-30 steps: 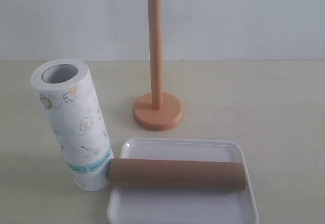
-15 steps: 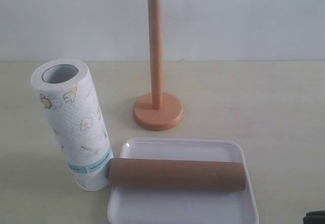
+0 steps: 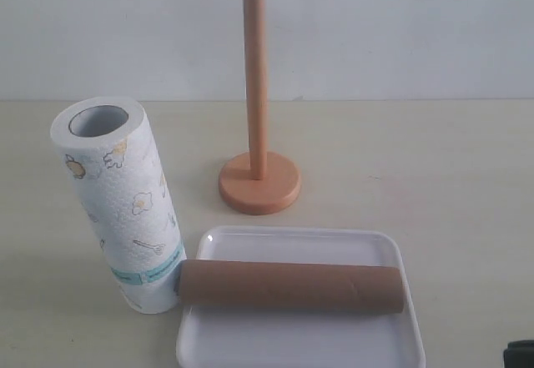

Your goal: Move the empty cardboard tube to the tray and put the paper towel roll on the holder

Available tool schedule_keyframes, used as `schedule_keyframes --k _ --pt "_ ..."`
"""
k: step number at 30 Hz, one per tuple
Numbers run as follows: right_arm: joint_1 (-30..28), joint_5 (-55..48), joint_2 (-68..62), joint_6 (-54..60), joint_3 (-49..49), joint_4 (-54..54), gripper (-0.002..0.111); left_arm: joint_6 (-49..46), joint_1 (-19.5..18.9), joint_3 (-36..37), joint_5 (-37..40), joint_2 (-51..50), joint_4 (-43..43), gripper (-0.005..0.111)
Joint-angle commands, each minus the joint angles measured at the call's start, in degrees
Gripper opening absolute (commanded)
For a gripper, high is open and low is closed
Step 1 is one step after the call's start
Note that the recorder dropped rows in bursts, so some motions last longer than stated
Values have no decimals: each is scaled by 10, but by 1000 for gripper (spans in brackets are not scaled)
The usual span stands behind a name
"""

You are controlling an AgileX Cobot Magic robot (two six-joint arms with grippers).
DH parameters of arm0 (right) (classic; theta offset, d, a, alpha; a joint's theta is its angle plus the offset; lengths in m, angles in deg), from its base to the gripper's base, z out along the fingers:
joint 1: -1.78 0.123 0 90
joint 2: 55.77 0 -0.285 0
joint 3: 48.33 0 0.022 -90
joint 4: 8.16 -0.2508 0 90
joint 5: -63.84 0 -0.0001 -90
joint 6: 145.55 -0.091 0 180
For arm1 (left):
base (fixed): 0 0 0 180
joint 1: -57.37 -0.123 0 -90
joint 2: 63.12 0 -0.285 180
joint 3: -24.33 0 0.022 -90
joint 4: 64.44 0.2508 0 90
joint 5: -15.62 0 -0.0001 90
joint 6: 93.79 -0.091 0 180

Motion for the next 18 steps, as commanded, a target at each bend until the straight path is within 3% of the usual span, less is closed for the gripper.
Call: schedule_keyframes --k 1,7,11,13,18 --pt "1 72 49 34 -27 50 0 -1 2 2 0 1 -4 4" --pt "-6 380 133 35 -167 137 0 -1 2 2 0 1 -4 4" --pt "-42 604 162 66 -267 170 0 -1 2 2 0 1 -4 4" --pt "-59 551 172 60 -267 155 0 -1 2 2 0 1 -4 4" --pt "-113 536 172 62 -267 120 0 -1 2 2 0 1 -4 4"
